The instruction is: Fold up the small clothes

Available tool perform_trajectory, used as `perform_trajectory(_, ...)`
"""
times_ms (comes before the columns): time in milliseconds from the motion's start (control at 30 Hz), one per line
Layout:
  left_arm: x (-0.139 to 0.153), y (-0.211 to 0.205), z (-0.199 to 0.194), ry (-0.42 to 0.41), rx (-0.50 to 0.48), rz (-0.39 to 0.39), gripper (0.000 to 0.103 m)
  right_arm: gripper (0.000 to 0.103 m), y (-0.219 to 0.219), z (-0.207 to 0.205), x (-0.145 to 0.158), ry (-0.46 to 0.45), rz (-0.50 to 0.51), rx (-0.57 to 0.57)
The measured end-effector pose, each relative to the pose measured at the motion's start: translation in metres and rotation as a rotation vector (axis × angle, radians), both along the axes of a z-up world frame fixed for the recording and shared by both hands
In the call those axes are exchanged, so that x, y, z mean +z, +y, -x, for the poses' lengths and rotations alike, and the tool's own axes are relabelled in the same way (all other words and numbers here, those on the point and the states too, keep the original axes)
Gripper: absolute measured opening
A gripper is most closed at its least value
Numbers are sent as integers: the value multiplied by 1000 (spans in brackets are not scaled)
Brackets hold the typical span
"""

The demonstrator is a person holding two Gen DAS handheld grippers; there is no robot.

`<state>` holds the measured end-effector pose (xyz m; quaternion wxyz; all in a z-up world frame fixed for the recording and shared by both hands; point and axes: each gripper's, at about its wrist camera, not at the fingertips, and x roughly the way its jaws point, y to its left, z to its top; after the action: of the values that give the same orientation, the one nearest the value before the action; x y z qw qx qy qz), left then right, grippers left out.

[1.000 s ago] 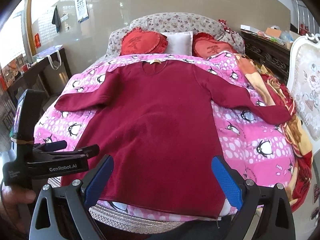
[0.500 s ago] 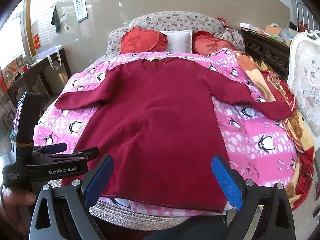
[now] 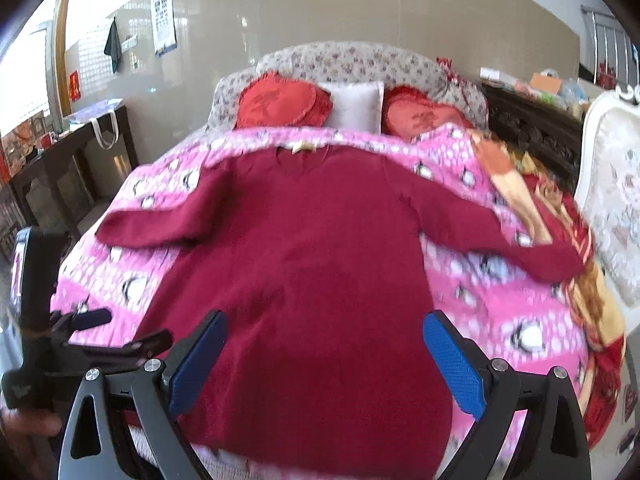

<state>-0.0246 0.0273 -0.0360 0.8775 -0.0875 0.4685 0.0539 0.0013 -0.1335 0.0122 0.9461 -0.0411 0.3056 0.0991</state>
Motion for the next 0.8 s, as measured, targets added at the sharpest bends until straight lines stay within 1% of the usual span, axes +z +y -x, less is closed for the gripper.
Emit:
perform_trajectory(67,0,3,-3,0,13,2,103,97,1,-4,8,-71,1,-29)
perform_trajectory(133,-2,2,-5,6,14,-5,103,99,0,-5,9,-139,-8,-58)
perform_trajectory(167,-4,0,-6,13,12,-11,103,101,0,-7,7,-145,-12,-63)
perform_trajectory(233,-8,-2,-7,27,10,-19,103,101,-2,-18,-2,-61,-39,-45)
perform_trajectory(300,-12,-6,-8,38,6,-26,103,101,-3,-23,-10,-15,-26,-36)
perform_trajectory(367,-15,-10,-11,49,0,-33,103,101,-4,-21,-13,-23,9,-50)
perform_trajectory(433,-17,-14,-12,56,-4,-38,103,101,-6,-23,-17,-10,29,-58)
perform_trajectory(633,-23,-24,-19,74,-17,-59,103,101,-27,-36,-29,41,1,-103)
perform_trajectory(733,-25,-27,-22,80,-24,-75,103,101,-34,-48,-36,79,14,-136)
perform_trajectory(800,-23,-28,-26,78,-35,-87,103,101,-38,-61,-39,105,4,-147)
